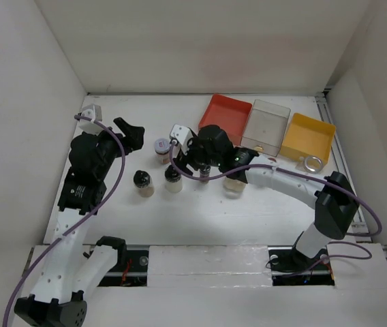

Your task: Organize the condiment bottles

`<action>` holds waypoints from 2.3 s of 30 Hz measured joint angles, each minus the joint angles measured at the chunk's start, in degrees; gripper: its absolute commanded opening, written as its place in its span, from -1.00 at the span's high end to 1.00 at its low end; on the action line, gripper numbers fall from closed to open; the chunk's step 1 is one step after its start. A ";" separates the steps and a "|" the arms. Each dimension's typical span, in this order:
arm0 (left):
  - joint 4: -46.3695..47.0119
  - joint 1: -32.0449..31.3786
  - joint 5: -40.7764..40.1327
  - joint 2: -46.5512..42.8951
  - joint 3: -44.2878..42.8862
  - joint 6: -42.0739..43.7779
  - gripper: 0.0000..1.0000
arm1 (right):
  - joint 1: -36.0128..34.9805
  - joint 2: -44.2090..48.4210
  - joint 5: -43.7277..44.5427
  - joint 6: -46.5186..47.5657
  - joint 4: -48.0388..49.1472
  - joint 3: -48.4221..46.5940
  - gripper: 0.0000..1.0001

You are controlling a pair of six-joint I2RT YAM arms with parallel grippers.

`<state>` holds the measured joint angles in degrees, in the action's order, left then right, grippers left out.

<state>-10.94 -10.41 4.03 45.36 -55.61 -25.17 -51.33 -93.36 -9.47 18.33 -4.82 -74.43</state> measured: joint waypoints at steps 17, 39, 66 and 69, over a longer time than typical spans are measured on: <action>2.08 0.00 -2.45 -3.45 2.67 0.70 0.32 | -1.36 -0.07 2.23 -0.35 0.79 1.31 -0.58; 2.19 0.00 -2.58 -3.45 3.45 0.63 0.21 | -1.97 -11.82 -4.63 -2.29 4.98 -2.03 0.17; 2.75 0.00 -0.31 -1.88 3.63 0.22 0.21 | 20.24 -12.74 0.13 -3.80 4.42 -23.78 0.83; 2.84 0.00 -0.13 -1.25 3.63 0.20 0.21 | 25.18 -17.03 1.11 -3.74 5.55 -29.90 0.86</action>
<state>-8.10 -10.41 3.90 44.12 -51.99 -24.97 -26.15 -110.39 -8.36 14.59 0.73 -104.33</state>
